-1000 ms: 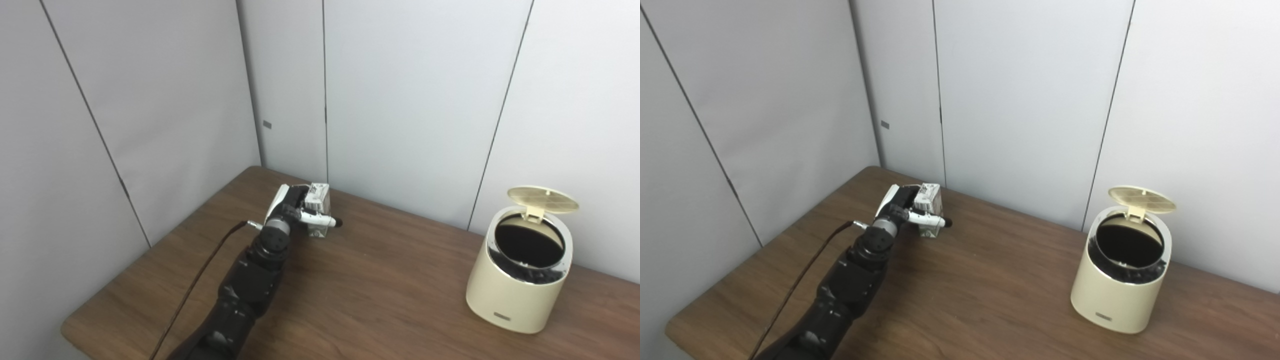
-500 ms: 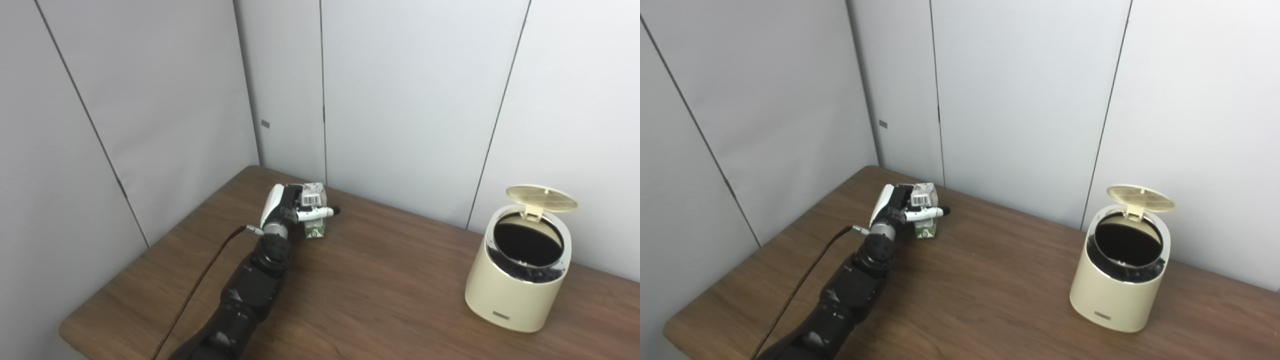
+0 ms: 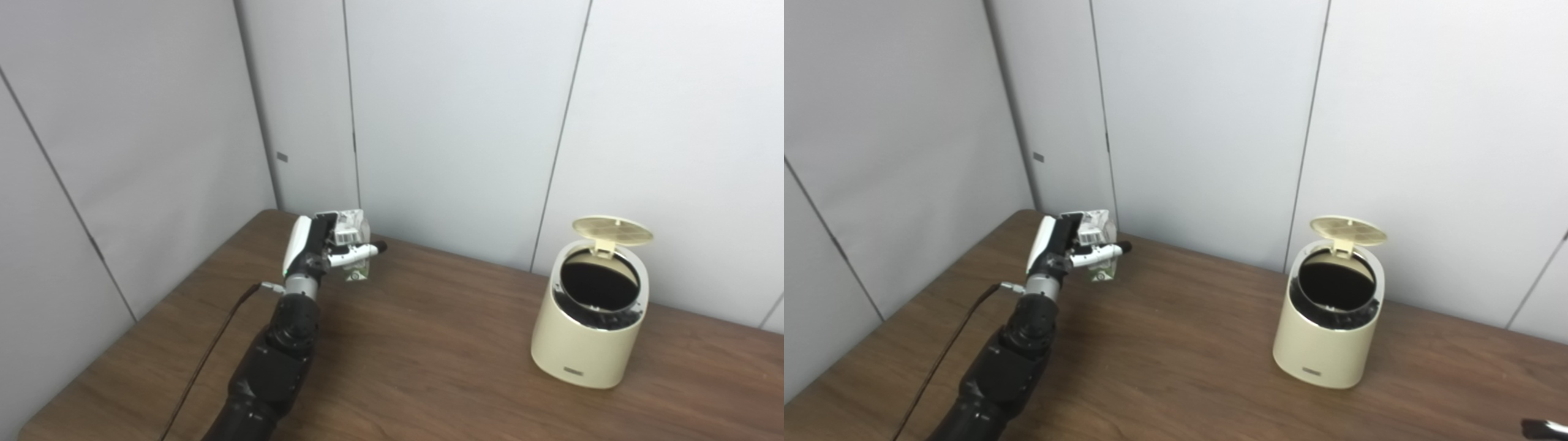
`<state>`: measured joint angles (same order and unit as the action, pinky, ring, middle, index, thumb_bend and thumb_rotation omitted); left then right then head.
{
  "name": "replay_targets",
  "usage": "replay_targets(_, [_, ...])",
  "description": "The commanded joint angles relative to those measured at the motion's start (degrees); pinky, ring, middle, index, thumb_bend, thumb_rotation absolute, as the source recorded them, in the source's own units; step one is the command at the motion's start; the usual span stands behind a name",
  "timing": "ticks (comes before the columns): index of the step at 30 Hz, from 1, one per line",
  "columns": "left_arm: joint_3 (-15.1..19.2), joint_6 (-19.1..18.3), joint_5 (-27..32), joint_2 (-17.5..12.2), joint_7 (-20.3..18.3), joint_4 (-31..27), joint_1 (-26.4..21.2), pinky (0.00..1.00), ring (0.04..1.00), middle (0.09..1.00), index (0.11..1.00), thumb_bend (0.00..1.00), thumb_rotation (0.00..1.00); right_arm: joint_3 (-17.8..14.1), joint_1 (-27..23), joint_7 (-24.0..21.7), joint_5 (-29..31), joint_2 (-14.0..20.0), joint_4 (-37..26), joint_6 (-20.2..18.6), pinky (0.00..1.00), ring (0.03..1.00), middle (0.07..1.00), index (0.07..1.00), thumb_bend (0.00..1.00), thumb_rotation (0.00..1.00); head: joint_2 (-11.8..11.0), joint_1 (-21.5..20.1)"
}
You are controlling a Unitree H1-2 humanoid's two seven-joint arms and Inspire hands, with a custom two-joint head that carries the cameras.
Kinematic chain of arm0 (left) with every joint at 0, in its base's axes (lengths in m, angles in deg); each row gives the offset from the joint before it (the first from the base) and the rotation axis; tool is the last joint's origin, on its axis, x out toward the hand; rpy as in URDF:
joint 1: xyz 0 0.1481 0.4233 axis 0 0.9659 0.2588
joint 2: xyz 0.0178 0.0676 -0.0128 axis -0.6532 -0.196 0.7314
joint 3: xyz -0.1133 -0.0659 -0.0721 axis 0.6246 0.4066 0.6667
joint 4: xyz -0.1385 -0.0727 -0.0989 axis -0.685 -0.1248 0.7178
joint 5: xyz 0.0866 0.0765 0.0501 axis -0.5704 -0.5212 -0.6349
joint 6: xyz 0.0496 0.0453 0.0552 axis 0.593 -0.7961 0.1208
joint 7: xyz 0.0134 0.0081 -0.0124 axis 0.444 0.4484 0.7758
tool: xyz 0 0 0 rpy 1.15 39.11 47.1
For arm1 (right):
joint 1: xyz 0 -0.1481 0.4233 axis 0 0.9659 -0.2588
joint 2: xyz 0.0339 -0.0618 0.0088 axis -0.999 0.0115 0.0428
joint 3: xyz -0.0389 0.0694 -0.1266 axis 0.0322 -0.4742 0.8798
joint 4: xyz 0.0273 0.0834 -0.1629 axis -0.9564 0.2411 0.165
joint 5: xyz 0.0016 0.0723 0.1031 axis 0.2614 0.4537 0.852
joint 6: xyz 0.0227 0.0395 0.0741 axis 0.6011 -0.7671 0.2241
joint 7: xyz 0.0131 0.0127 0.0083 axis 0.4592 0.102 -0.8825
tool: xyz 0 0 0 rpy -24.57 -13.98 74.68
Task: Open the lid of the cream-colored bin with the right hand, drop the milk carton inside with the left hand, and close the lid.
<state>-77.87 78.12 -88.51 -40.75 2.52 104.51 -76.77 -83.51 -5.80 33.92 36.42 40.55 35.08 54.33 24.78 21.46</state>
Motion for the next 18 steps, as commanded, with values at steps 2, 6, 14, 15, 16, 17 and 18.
replay_targets(2, [1.03, 5.22, 0.85, -0.06, 0.4, -6.66, -1.47, 0.4, 0.491, 0.489, 0.449, 0.5, 0.0, 0.62, 0.33, 1.64, -2.17, -1.41, -1.44, 0.33, 0.42, 0.62, 0.667, 0.494, 0.46, 0.03, 0.23, -1.33])
replay_targets(6, [0.02, 5.9, -0.99, 3.21, 1.13, -13.76, 0.0, 0.37, 0.481, 0.495, 0.45, 0.5, 0.0, 1.14, 0.36, 1.97, -3.68, -2.17, -2.71, -1.22, 0.42, 0.658, 0.691, 0.495, 0.48, 0.16, 0.04, -2.03])
replay_targets(14, [-4.57, 18.93, -14.01, 7.88, 8.29, -15.22, 1.97, 0.57, 0.505, 0.458, 0.468, 0.5, 0.0, 1.95, 0.47, 2.32, -4.47, -2.64, -1.98, -0.78, 0.58, 0.748, 0.757, 0.715, 0.02, 0.53, -0.14, -3.55])
replay_targets(15, [-5.14, 20.56, -15.53, 8.43, 9.25, -15.39, 2.15, 0.62, 0.513, 0.46, 0.466, 0.5, 0.0, 1.98, 0.52, 2.32, -4.34, -2.72, -1.77, -0.8, 0.61, 0.762, 0.771, 0.734, 0.01, 0.36, -0.14, -3.55])
replay_targets(16, [-5.62, 22.15, -17.03, 8.96, 10.25, -15.5, 2.25, 0.66, 0.52, 0.462, 0.462, 0.5, 0.0, 2.09, 0.57, 2.46, -4.8, -2.74, -1.69, -0.95, 0.65, 0.778, 0.783, 0.751, 0.0, 0.15, -0.09, -3.6])
replay_targets(17, [-6.01, 23.59, -18.59, 9.41, 11.27, -15.58, 2.29, 0.67, 0.524, 0.463, 0.459, 0.5, 0.0, 2.33, 0.66, 2.68, -5.89, -2.69, -1.82, -1.25, 0.66, 0.779, 0.784, 0.756, 0.0, 0.08, -0.03, -3.75])
replay_targets(18, [-6.28, 24.57, -20.03, 9.76, 12.14, -15.75, 2.34, 0.66, 0.528, 0.467, 0.453, 0.5, 0.0, 2.58, 0.73, 2.86, -6.89, -2.66, -2.03, -1.54, 0.65, 0.772, 0.782, 0.76, 0.0, 0.03, -0.05, -4.01])
